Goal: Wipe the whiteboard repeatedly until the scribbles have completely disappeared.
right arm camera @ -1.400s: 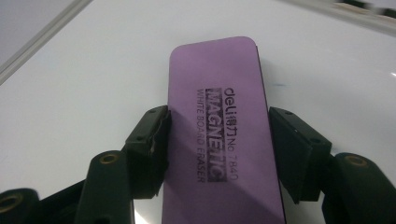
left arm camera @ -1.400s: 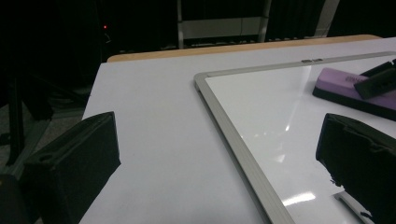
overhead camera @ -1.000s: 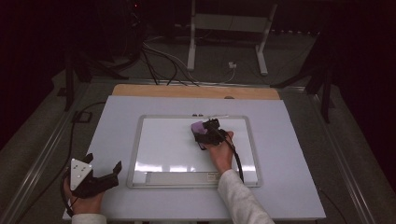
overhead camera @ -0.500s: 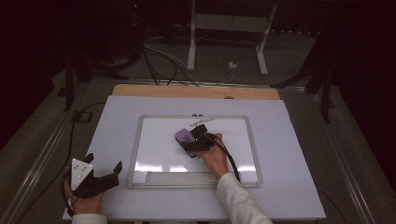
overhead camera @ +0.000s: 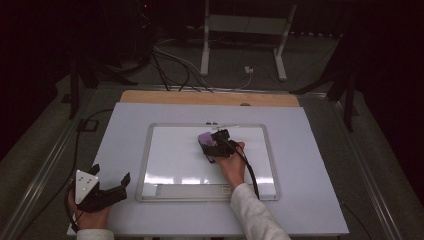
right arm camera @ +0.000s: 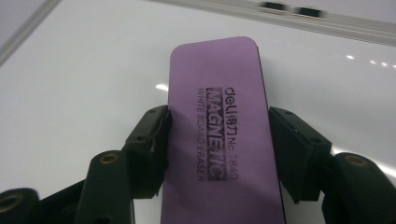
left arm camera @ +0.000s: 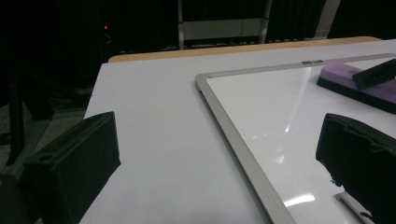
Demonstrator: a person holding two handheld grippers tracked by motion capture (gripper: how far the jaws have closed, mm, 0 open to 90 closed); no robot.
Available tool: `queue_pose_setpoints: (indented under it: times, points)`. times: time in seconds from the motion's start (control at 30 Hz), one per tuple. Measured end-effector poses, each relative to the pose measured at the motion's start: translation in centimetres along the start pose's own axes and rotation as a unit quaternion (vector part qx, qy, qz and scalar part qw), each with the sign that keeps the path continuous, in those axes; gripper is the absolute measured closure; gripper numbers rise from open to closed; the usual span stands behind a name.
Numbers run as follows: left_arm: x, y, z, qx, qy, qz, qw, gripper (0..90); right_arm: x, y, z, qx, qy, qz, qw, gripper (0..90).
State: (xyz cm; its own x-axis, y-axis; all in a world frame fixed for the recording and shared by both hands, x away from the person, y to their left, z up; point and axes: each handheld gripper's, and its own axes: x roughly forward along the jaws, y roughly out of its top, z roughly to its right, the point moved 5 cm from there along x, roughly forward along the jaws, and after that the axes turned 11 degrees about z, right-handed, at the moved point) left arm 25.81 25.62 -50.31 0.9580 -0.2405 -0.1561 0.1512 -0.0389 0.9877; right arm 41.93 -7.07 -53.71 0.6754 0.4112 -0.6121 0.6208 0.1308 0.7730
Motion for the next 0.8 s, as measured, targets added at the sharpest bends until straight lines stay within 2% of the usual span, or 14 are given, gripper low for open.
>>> queue_pose_setpoints:
  times: [0.17, 0.3, 0.4, 0.6, 0.8]
  points:
    - [0.0, 0.0, 0.0, 0.000, 0.000, 0.000, 1.0000, 0.4, -0.7, -0.1, 1.9, 0.021, -0.034, 0.005, 0.9992, 40.9]
    - [0.0, 0.0, 0.0, 0.000, 0.001, 0.000, 1.0000, 0.4, -1.3, -0.1, 3.5, 0.039, -0.063, 0.004, 0.9972, 41.0]
    - [0.0, 0.0, 0.1, 0.000, 0.000, 0.000, 1.0000, 0.4, -1.9, 0.0, 4.4, 0.038, -0.085, 0.004, 0.9956, 41.0]
    - [0.0, 0.0, 0.1, 0.002, 0.000, 0.001, 1.0000, 0.4, -3.3, 0.3, 4.9, 0.027, -0.079, 0.019, 0.9963, 41.0]
    - [0.0, 0.0, 0.1, 0.001, 0.000, 0.001, 1.0000, 0.4, -4.5, 0.5, 5.0, 0.029, -0.066, 0.030, 0.9970, 41.0]
